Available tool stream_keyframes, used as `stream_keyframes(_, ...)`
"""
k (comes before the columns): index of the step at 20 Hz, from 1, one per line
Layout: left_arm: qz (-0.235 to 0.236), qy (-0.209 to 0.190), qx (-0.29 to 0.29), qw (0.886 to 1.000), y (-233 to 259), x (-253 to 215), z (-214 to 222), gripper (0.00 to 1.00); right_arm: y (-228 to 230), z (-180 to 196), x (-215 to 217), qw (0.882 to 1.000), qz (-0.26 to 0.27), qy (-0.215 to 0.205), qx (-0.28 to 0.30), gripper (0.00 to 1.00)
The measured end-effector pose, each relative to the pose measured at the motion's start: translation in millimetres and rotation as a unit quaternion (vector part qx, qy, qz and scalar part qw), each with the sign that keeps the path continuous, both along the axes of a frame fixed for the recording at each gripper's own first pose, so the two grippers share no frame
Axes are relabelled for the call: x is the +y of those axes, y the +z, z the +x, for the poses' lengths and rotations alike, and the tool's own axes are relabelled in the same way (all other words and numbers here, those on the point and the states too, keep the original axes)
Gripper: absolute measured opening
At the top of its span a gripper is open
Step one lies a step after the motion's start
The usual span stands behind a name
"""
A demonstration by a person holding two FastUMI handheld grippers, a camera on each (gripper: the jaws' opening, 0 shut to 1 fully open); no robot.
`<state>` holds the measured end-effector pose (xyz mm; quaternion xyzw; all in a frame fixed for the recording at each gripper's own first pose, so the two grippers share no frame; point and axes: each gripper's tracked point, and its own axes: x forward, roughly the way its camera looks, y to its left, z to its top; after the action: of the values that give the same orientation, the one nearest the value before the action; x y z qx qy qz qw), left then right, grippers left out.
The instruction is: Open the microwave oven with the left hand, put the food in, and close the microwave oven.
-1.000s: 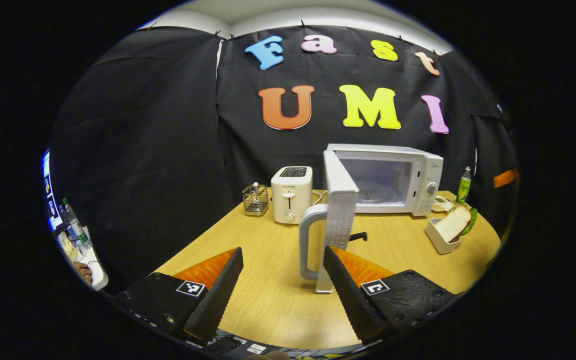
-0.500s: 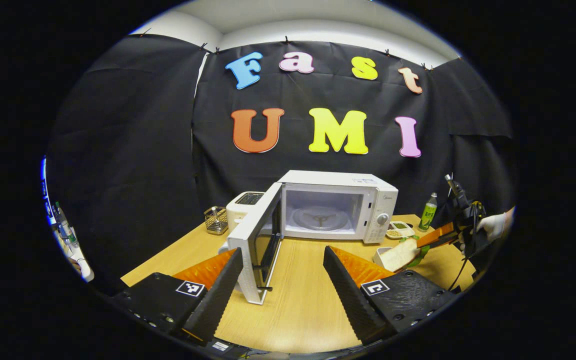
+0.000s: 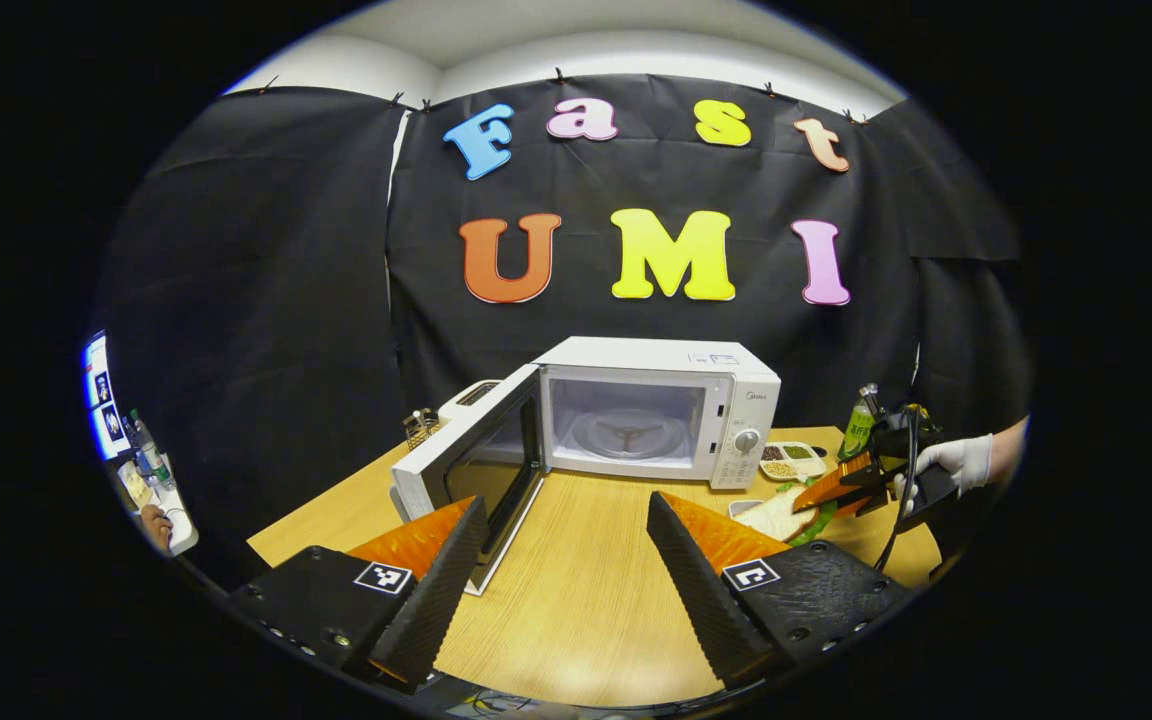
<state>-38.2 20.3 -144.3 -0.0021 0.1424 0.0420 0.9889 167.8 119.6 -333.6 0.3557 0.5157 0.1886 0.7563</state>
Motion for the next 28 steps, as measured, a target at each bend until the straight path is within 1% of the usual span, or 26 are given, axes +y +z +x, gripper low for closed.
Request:
stream_keyframes(2, 0.006, -0.002, 0.001, 1.000, 2, 4, 1, 0.97, 12, 0, 3, 1.000, -0.001, -0.005, -0.013, 0.27)
stream_keyframes(3, 0.009, -0.004, 0.000, 1.000, 3, 8, 1, 0.97, 21, 0, 4, 1.000, 0.000, -0.007, -0.023, 0.35)
stream_keyframes(5, 0.011, -0.009, 0.000, 1.000, 4, 14, 2, 0.97, 47, 1, 12, 0.999, 0.016, -0.013, -0.050, 0.35)
stream_keyframes(6, 0.011, -0.013, -0.002, 1.000, 5, 18, 3, 0.97, 60, 3, 18, 0.998, 0.023, -0.017, -0.062, 0.26)
stream_keyframes(7, 0.010, -0.018, -0.002, 1.000, 6, 21, 4, 0.97, 70, 4, 22, 0.997, 0.027, -0.024, -0.073, 0.35)
stream_keyframes(10, 0.010, -0.034, -0.004, 0.999, 8, 34, 8, 0.97, 103, 11, 46, 0.992, 0.044, -0.053, -0.110, 0.34)
stream_keyframes(11, 0.012, -0.039, -0.003, 0.999, 8, 38, 8, 0.97, 114, 13, 55, 0.989, 0.053, -0.066, -0.120, 0.27)
stream_keyframes(12, 0.011, -0.044, -0.002, 0.999, 7, 42, 9, 0.97, 122, 16, 65, 0.987, 0.063, -0.080, -0.128, 0.34)
stream_keyframes(13, 0.009, -0.047, 0.000, 0.999, 6, 45, 9, 0.97, 128, 20, 76, 0.983, 0.075, -0.096, -0.136, 0.34)
stream_keyframes(15, 0.009, -0.059, 0.007, 0.998, 3, 51, 8, 0.97, 137, 35, 95, 0.973, 0.098, -0.136, -0.156, 0.34)
stream_keyframes(17, 0.022, -0.071, 0.011, 0.997, 2, 55, 9, 0.97, 138, 54, 111, 0.961, 0.106, -0.181, -0.180, 0.34)
stream_keyframes(18, 0.025, -0.079, 0.012, 0.996, 1, 58, 10, 0.97, 136, 65, 119, 0.955, 0.103, -0.200, -0.195, 0.26)
stream_keyframes(21, 0.028, -0.100, 0.018, 0.994, 0, 64, 9, 0.97, 124, 90, 151, 0.936, 0.115, -0.254, -0.218, 0.26)
stream_keyframes(22, 0.030, -0.104, 0.017, 0.994, 1, 65, 11, 0.97, 117, 100, 160, 0.930, 0.121, -0.273, -0.216, 0.26)
stream_keyframes(24, 0.032, -0.113, 0.016, 0.993, 3, 69, 11, 0.97, 107, 122, 174, 0.914, 0.131, -0.314, -0.222, 0.27)
stream_keyframes(26, 0.034, -0.119, 0.011, 0.992, 6, 71, 11, 0.97, 92, 145, 189, 0.904, 0.133, -0.342, -0.220, 0.26)
stream_keyframes(28, 0.037, -0.116, 0.011, 0.992, 7, 78, 13, 0.97, 85, 169, 205, 0.894, 0.134, -0.364, -0.223, 0.26)
